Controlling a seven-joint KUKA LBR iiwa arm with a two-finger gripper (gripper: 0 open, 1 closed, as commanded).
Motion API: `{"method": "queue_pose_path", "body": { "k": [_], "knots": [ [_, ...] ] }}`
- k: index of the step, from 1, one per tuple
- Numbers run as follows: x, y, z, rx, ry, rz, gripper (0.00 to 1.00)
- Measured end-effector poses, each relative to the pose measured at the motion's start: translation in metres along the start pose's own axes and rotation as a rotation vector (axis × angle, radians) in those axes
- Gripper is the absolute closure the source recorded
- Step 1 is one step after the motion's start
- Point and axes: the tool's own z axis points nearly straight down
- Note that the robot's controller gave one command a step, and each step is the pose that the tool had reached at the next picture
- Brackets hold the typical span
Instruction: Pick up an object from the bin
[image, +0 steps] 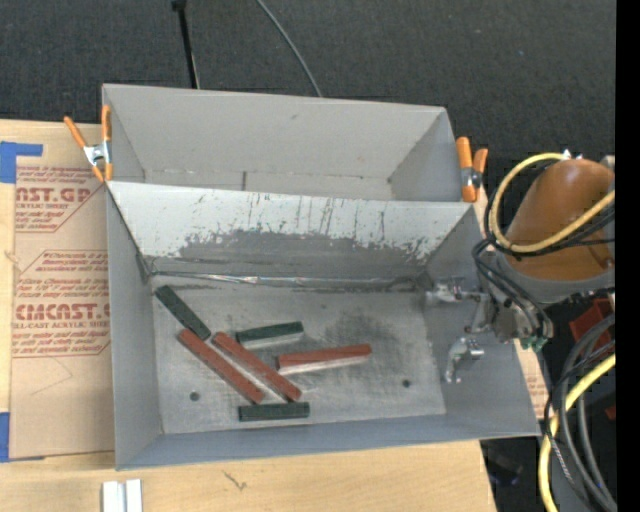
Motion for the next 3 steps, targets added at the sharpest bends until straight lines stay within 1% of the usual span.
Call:
{"method": "queue_pose_path", "body": {
  "k": [1,2,3],
  "knots": [
    [0.0,0.0,0.0,0.0,0.0,0.0,0.0],
    [0.001,0.027,0.031,0.005,-0.009,-0.097,0.0],
    [-0.011,0.107,0.043,-0.002,0.0,-0.027,1.0]
  ]
}}
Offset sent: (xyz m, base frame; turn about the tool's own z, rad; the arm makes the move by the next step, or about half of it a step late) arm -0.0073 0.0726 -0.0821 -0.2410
